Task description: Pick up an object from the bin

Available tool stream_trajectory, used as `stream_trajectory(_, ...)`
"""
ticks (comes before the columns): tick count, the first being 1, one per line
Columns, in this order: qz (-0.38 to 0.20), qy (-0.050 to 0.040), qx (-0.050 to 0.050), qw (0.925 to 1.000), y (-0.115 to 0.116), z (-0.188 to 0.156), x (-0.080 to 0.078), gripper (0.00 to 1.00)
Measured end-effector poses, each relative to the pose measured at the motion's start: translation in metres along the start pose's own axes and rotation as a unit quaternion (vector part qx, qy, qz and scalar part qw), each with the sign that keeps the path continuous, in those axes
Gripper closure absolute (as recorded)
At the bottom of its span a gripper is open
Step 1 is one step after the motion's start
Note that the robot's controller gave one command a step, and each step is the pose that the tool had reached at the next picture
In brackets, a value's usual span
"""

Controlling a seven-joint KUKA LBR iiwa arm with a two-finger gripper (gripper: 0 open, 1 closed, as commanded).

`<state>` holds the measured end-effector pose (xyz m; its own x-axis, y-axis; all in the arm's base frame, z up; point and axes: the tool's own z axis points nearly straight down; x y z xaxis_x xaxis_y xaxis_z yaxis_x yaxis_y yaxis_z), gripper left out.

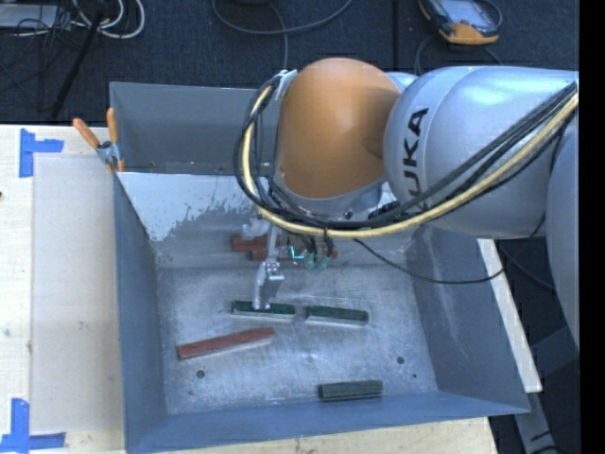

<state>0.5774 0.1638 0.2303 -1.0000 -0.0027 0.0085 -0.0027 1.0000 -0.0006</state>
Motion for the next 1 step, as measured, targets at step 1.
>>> stream_trajectory(1,0.002,-0.0039,-0.001,1.0,-0.0011,-0.0049,-0.0015,0.0)
